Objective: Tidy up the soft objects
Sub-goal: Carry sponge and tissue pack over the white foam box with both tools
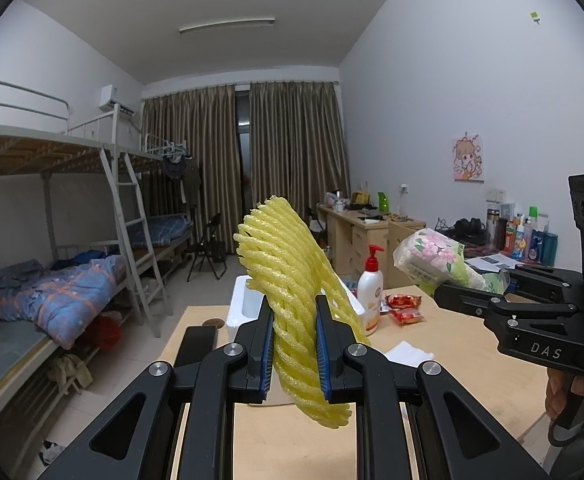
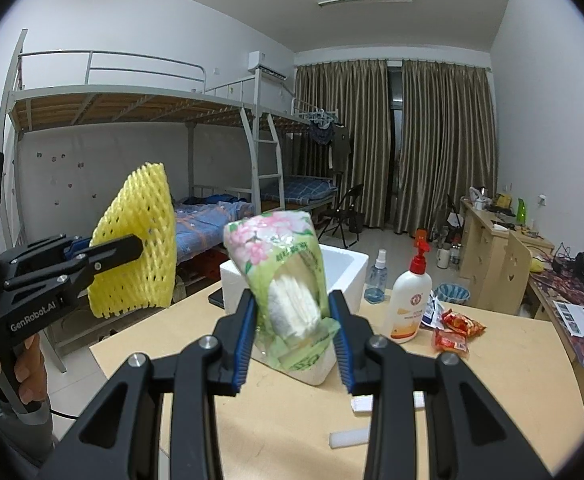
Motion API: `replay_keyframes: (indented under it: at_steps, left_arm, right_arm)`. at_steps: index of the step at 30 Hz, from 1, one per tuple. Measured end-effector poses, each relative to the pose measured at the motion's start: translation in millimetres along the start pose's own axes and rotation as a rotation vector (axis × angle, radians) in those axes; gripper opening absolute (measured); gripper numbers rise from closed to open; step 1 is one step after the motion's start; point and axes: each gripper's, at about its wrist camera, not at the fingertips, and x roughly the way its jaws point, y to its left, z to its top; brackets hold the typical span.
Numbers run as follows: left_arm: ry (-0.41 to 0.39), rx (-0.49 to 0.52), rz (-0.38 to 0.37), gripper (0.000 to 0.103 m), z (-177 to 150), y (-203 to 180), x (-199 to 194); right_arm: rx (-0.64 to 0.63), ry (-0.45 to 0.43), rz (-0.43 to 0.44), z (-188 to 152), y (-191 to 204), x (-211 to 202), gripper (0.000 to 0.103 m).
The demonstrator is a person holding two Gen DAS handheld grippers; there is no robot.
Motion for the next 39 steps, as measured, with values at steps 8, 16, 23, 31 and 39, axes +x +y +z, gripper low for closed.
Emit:
replay_keyframes:
  at_steps: [8,16,23,31,39]
  left_arm:
    - [0.015,0.001,-0.004,0.019,7.0,8.9,31.3]
    - [0.025,-0.002,-0.016,0.019,13.0,14.5,63.7]
    - [0.035,-0.01,-0.024,0.019,18.2,23.9,84.5]
    - [0.053,-0.02,-0.035,0.019,24.1,32.2,112.4]
    - [0.085,-0.027,-0.04,0.019,28.4,43.0,145.3]
  right_arm:
    - [0.0,0.015,0.009,5.4,-5.0,19.9,0.04]
    - [0.004,0.038,0.011,12.4,-12.5,43.8,0.04]
    - [0.011,0.051,0.013,19.5,-16.2,58.8,0.04]
    - [0.015,0.067,0.022,25.1,-13.7,75.8,0.04]
    - [0.012,0.088,0.024,29.3,-16.6,96.0,0.04]
